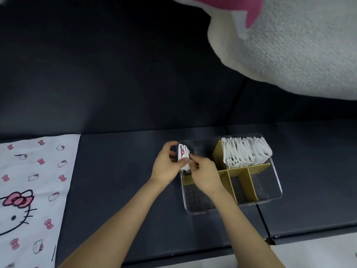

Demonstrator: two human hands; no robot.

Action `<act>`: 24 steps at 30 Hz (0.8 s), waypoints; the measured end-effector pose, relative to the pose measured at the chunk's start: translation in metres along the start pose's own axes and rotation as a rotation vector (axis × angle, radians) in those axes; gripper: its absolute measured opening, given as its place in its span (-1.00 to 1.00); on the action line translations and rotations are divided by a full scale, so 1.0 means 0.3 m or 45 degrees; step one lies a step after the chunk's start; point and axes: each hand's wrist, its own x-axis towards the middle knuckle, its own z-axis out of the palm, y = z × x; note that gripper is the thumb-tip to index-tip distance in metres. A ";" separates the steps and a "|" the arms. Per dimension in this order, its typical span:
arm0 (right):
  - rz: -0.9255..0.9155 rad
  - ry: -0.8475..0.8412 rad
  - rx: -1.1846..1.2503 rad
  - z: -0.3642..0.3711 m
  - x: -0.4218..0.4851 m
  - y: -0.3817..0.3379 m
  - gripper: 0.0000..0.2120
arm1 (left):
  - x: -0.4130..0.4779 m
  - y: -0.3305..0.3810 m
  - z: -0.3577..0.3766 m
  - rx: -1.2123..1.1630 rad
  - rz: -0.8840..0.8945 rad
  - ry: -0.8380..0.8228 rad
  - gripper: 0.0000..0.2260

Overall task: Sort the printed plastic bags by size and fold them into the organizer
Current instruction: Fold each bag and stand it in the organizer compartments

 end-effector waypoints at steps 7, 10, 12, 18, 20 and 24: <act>0.008 0.143 -0.139 0.016 -0.010 0.006 -0.75 | 0.014 0.002 0.014 0.119 0.021 0.067 -0.55; 0.010 0.156 -0.115 0.021 -0.010 -0.001 -0.77 | 0.002 0.000 0.006 0.160 0.025 0.067 -0.55; -0.003 0.206 -0.121 0.013 -0.015 -0.003 -0.79 | -0.013 0.000 -0.006 0.167 0.030 0.075 -0.53; 0.016 0.250 -0.242 -0.019 -0.029 -0.008 -0.68 | -0.080 -0.002 -0.092 0.188 0.059 0.159 -0.59; 0.036 0.243 -0.327 -0.027 -0.038 -0.010 -0.56 | -0.113 -0.014 -0.139 0.204 0.078 0.207 -0.62; -0.003 0.246 -0.458 -0.024 -0.054 -0.005 -0.53 | -0.177 -0.058 -0.259 0.251 0.088 0.310 -0.65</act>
